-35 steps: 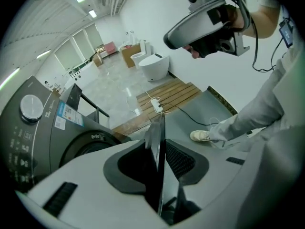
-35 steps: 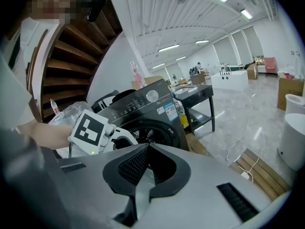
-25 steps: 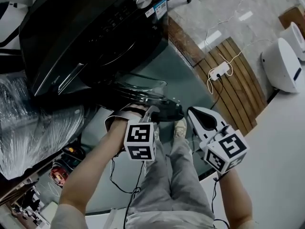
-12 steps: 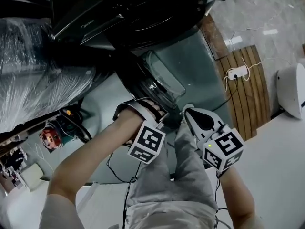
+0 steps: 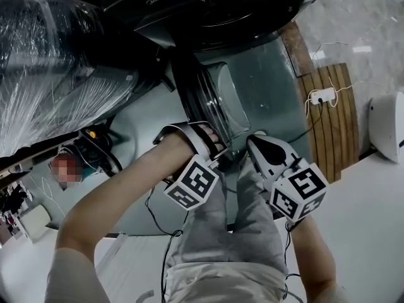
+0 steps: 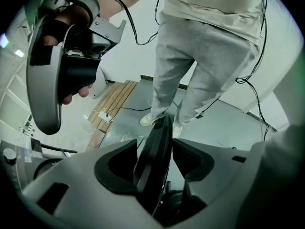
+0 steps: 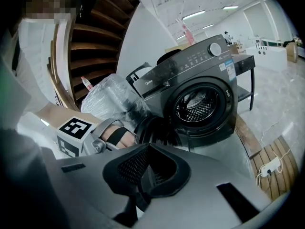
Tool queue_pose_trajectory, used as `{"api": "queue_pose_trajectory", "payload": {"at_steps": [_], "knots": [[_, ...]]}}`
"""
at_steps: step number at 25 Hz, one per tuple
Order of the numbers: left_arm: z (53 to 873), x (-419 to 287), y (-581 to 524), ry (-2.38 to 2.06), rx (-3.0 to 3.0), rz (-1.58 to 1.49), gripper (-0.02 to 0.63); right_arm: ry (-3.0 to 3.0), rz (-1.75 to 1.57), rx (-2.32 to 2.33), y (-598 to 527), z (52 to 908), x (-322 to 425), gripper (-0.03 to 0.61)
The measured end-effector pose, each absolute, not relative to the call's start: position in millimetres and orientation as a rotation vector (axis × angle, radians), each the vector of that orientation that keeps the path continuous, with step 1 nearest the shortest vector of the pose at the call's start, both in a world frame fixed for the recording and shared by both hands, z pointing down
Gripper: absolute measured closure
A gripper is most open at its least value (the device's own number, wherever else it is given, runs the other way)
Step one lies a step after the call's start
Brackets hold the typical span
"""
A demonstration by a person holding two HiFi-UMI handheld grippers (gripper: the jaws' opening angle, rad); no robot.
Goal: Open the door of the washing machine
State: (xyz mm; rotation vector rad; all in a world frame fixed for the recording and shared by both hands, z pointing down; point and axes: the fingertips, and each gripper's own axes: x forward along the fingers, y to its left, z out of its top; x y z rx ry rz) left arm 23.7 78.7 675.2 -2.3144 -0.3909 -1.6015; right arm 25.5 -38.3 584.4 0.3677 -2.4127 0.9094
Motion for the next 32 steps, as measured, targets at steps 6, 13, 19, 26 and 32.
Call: {"api": "queue_pose_trajectory", "payload": {"at_steps": [6,13,19,26,32], "knots": [[668,-22,85,-0.004,-2.37,-1.604,0.241,-2.399,0.9,0.319,-16,588,-6,0.551],[655,-64,110,0.454,-2.378,-1.576,0.212,-2.382,0.858,0.207,6,593,-44,0.551],[653,-82,119,0.54,-2.355,-1.573,0.213,-2.368,0.82,0.12,15,592,-68,0.551],[650,-109,137,0.595,-2.342,-1.651,0.213,-2.36,0.776,0.061,27,586,-78,0.551],[641,-143,145,0.966,-2.613,-1.547,0.214,-2.358,0.743,0.006,39,579,-85,0.551]]}}
